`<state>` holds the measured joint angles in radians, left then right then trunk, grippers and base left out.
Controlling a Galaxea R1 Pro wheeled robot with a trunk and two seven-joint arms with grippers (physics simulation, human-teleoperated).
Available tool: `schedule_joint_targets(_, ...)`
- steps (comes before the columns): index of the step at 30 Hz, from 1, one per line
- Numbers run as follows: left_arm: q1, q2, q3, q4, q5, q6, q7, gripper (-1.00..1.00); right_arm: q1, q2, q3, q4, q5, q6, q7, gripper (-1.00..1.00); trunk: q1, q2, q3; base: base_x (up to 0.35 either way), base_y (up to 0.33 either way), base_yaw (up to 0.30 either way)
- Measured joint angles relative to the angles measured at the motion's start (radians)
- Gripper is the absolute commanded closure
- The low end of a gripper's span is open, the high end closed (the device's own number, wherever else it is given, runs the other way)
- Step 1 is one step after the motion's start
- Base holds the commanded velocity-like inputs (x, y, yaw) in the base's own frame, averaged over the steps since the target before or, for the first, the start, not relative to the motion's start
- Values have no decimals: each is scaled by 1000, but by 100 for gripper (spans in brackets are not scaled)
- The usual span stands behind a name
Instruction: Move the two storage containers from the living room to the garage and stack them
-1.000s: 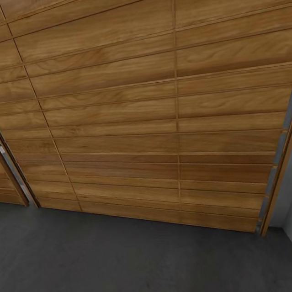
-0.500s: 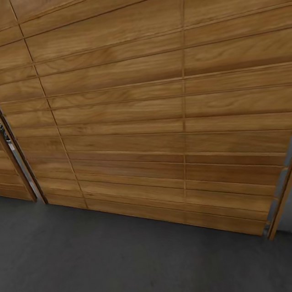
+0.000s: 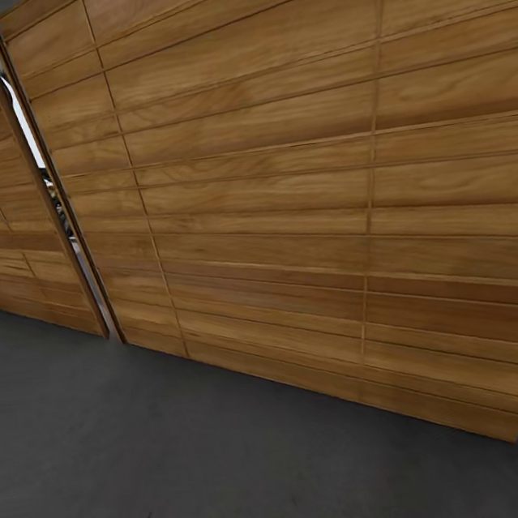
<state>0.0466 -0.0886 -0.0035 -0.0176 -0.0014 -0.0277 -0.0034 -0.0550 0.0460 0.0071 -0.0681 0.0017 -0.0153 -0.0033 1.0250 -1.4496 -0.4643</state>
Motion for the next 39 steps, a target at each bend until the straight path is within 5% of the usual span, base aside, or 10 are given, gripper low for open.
schedule_joint_targets(3, 0, 0, 0, -15, 0, 0, 0, -100, 0, 0, 0, -4, 0, 0, -1, -100, 0, 0, 1, 0, 0, 291)
schedule_joint_targets(7, 0, 6, -1, -143, -1, 7, 1, -100, 0, 0, 0, -15, 8, -10, -1, -100, 0, 0, 3, 0, 0, 291)
schedule_joint_targets(10, -2, 7, -1, -482, -3, 85, 8, -100, -2, 0, 0, -102, 26, -68, -1, -100, 0, 0, 4, 0, 0, 291)
schedule_joint_targets(11, -2, 8, -1, -538, -3, 101, 10, -100, -5, -1, 0, -158, 50, -73, -1, -100, 0, 0, 4, 0, 0, 291)
schedule_joint_targets(19, -1, 15, 36, -484, -2, -72, 9, -100, -6, -8, 0, -193, 61, -88, 0, -100, 0, 0, 8, 0, 0, 291)
schedule_joint_targets(25, -1, 18, 59, -442, -2, -164, 10, -100, -6, -51, -3, -192, 61, -164, 0, -100, 0, 0, 11, 0, 0, 291)
schedule_joint_targets(39, -1, 19, 67, -429, -4, -191, 10, -100, -6, -63, 2, -190, 63, -176, 1, -100, 0, 0, 16, 0, 0, 291)
